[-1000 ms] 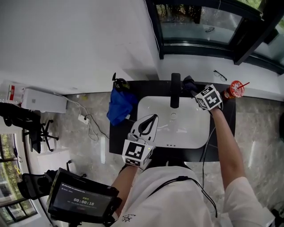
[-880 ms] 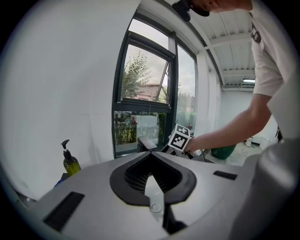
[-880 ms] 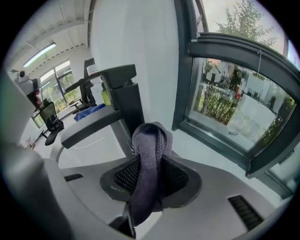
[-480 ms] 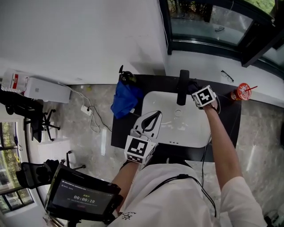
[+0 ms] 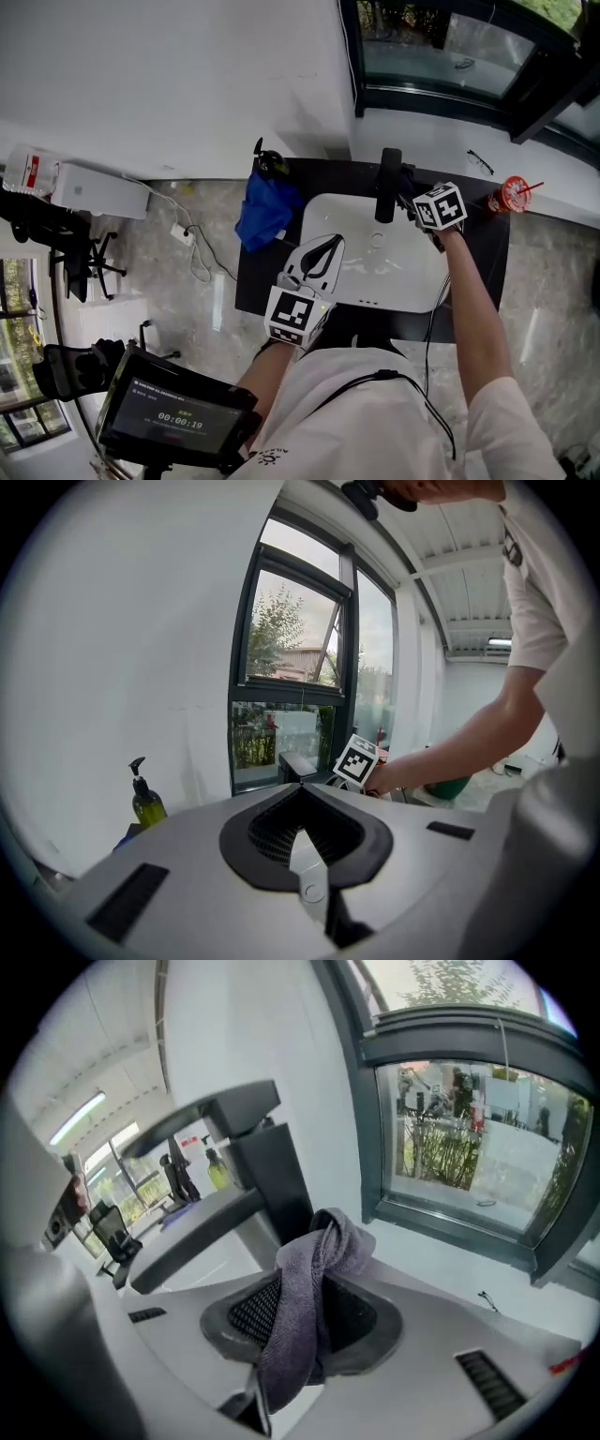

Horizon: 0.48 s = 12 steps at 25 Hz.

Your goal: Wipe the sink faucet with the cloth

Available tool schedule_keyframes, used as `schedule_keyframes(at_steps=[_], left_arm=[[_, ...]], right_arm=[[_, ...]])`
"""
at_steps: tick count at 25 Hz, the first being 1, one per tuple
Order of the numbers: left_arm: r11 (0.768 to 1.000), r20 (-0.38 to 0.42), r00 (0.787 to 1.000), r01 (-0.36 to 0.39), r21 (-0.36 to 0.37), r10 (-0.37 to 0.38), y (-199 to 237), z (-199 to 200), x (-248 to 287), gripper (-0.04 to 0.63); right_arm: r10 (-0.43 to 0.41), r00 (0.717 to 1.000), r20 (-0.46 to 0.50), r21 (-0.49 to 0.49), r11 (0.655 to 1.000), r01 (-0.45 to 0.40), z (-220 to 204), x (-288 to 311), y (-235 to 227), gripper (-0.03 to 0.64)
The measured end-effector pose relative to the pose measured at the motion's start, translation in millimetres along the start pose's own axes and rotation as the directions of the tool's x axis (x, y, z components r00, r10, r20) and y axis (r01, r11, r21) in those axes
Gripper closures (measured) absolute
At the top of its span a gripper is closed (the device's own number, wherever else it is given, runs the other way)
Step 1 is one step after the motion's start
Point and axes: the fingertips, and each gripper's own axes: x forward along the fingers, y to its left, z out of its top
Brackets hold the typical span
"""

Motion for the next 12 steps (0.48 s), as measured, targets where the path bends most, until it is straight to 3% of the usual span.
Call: schedule_keyframes(at_steps=[5,12], left_arm=[[1.000,0.005,1.000,0.014,0.003,-0.015,-1,4,2,0.601],[0.999,0.010,0.999,0.036,0.024,-0.036,-6,9,4,0.601]], right_arm=[[0.074,0.979,0.187,0.124,0.987,-0.099,26,-27,4,0.495],[0.108,0.942,0.319,0.125,0.980,-0.154,60,-59,13,0.495]])
